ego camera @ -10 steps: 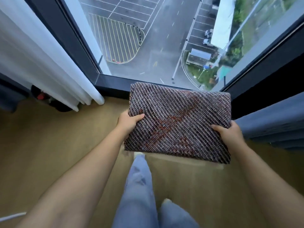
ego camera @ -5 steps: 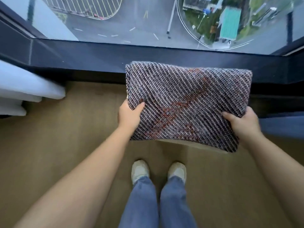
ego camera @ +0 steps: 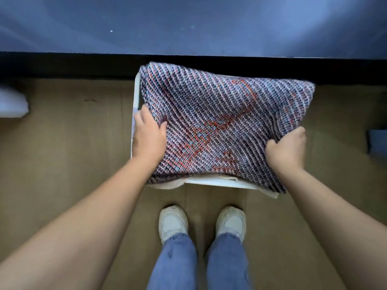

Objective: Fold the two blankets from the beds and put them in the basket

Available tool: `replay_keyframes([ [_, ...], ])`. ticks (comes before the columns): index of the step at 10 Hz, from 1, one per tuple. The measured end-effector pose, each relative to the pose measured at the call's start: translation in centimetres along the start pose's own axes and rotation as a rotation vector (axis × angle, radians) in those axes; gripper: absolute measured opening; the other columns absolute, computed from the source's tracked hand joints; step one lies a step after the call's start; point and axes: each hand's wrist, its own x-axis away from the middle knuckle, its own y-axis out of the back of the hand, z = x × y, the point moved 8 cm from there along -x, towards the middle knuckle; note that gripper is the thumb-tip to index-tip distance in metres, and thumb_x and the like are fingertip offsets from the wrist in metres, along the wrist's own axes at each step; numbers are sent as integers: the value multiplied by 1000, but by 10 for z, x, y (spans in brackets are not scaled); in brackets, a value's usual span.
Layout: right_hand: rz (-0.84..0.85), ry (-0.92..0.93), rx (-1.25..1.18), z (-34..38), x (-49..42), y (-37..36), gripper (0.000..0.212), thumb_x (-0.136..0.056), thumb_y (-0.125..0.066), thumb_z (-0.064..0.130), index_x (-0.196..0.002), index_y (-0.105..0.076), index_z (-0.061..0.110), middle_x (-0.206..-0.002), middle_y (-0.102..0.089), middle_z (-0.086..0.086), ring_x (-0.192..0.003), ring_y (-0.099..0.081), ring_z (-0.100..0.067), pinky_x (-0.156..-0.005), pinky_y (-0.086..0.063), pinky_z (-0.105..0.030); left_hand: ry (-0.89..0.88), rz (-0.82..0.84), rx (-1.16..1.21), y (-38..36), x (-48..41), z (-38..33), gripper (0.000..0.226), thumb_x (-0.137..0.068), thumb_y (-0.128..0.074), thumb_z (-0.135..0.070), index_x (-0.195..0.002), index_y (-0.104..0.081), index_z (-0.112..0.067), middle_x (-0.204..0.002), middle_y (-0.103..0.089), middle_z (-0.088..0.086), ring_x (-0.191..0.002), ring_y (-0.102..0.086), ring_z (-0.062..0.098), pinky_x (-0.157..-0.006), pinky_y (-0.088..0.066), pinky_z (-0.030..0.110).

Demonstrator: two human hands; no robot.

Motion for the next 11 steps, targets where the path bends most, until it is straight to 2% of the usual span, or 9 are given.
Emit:
replay_keyframes([
  [1, -137, 268, 109, 25, 8, 13, 85, -78, -64, 22, -143, -14, 1, -148, -21, -22, -135, -21, -38, -112, -18, -46, -302, -125, -196, 9, 23, -30, 86, -82, -58, -39, -146, -14, -3, -149, -21, 24, -136, -25, 39, -111, -20, 48],
  [2, -119, 653, 231, 58, 27, 3, 113, -66, -76, 42, -148, -4, 10, -153, -7, -25, -141, -6, -39, -114, 1, -44, -619, -22, -432, -12, 46, -50, 101, -71, -54, -64, -147, -9, -16, -149, -14, 33, -138, -14, 45, -110, -8, 51],
  [3, 47, 816, 452, 68, 18, -28, 132, -53, -77, 62, -145, 12, 32, -155, 12, -21, -142, 13, -37, -110, 15, -42, -574, 174, -581, -36, 28, -33, 118, -58, -47, -82, -138, 22, -33, -152, 9, 29, -141, 8, 41, -110, 9, 48],
  [4, 180, 831, 636, 57, -4, -59, 145, -42, -73, 74, -137, 31, 36, -152, 25, -16, -140, 23, -35, -107, 18, -44, -432, 242, -659, -49, 0, -8, 131, -39, -37, -94, -127, 42, -38, -150, 24, 25, -139, 21, 38, -108, 14, 49],
  [5, 319, 833, 766, 39, -17, -98, 148, -38, -65, 82, -121, 49, 37, -148, 36, -14, -137, 29, -34, -105, 18, -45, -344, 318, -708, -69, -7, 22, 137, -34, -39, -97, -122, 48, -37, -147, 32, 23, -136, 27, 38, -106, 16, 50],
  [8, 303, 866, 707, 27, -43, -145, 145, -40, -65, 80, -120, 49, 38, -149, 32, -14, -137, 28, -35, -102, 23, -47, -386, 199, -713, -114, -27, 35, 143, -37, -41, -94, -129, 45, -25, -147, 19, 32, -138, 16, 45, -106, 17, 46],
  [9, 334, 823, 778, 29, -38, -141, 141, -47, -63, 78, -116, 51, 34, -148, 34, -18, -136, 30, -37, -100, 24, -48, -350, 243, -748, -109, -27, 34, 143, -38, -40, -94, -127, 47, -25, -147, 21, 32, -138, 18, 45, -107, 17, 45],
  [10, 330, 770, 874, 37, -25, -124, 134, -58, -61, 75, -131, 41, 28, -149, 32, -19, -138, 27, -38, -109, 16, -49, -307, 308, -793, -96, -17, 24, 140, -44, -46, -92, -134, 38, -25, -148, 23, 30, -139, 18, 42, -111, 12, 46],
  [11, 296, 823, 780, 47, 8, -82, 103, -80, -55, 59, -144, 19, 27, -155, 18, -12, -143, 13, -33, -116, 1, -47, -276, 329, -826, -65, 9, 7, 130, -59, -55, -81, -142, 26, -23, -151, 19, 25, -141, 12, 38, -115, 2, 46],
])
